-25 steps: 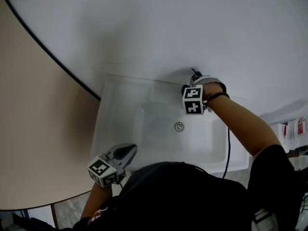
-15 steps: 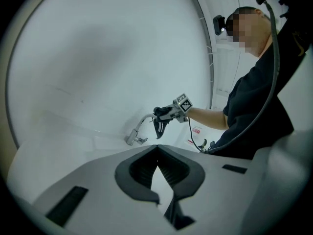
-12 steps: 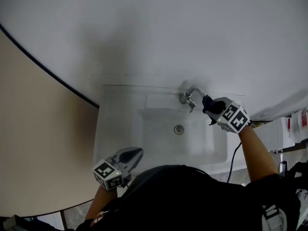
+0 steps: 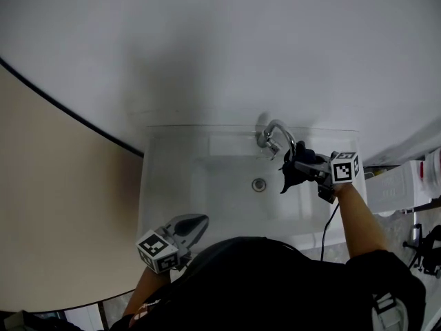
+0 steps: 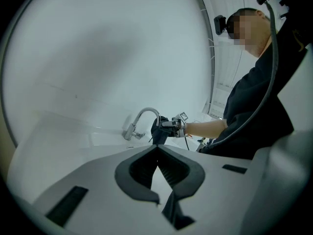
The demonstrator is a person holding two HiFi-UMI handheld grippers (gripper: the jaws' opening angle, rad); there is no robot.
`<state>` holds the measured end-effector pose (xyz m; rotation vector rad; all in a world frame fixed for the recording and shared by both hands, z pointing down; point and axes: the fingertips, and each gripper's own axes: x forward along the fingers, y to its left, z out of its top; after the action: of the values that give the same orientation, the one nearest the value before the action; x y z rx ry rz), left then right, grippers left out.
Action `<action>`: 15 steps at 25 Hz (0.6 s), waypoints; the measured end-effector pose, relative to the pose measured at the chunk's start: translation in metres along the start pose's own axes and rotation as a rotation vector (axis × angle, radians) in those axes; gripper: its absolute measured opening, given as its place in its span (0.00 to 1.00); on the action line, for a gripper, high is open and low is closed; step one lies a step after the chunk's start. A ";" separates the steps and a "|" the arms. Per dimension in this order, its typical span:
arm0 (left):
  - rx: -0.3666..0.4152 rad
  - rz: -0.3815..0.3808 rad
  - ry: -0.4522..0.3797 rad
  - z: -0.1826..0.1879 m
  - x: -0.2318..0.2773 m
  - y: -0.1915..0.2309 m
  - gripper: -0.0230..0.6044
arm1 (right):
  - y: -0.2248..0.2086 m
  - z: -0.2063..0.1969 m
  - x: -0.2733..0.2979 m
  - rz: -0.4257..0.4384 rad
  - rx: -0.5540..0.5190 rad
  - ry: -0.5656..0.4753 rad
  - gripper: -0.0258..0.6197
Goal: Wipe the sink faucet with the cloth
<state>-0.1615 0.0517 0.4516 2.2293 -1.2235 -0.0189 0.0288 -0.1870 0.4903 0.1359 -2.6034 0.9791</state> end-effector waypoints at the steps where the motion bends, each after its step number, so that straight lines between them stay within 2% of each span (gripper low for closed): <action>1: 0.006 0.003 0.009 -0.003 -0.001 0.000 0.04 | -0.002 0.002 -0.004 0.045 0.034 -0.040 0.24; 4: 0.029 0.023 0.035 -0.011 -0.004 0.003 0.04 | -0.015 0.015 -0.021 0.122 0.141 -0.172 0.24; 6: 0.019 0.029 0.042 -0.013 -0.003 0.001 0.04 | -0.030 0.016 -0.024 0.124 0.196 -0.195 0.24; 8: 0.001 0.033 0.051 -0.016 -0.002 -0.001 0.04 | -0.039 0.010 -0.011 0.143 0.207 -0.141 0.24; 13: 0.013 0.029 0.068 -0.018 0.004 -0.007 0.04 | -0.040 0.005 0.014 0.282 0.268 0.005 0.23; 15: 0.014 0.031 0.080 -0.018 0.007 -0.006 0.04 | -0.041 0.006 0.019 0.319 0.245 0.081 0.23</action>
<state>-0.1477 0.0573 0.4654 2.2007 -1.2184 0.0907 0.0184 -0.2208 0.5181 -0.2615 -2.4681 1.3807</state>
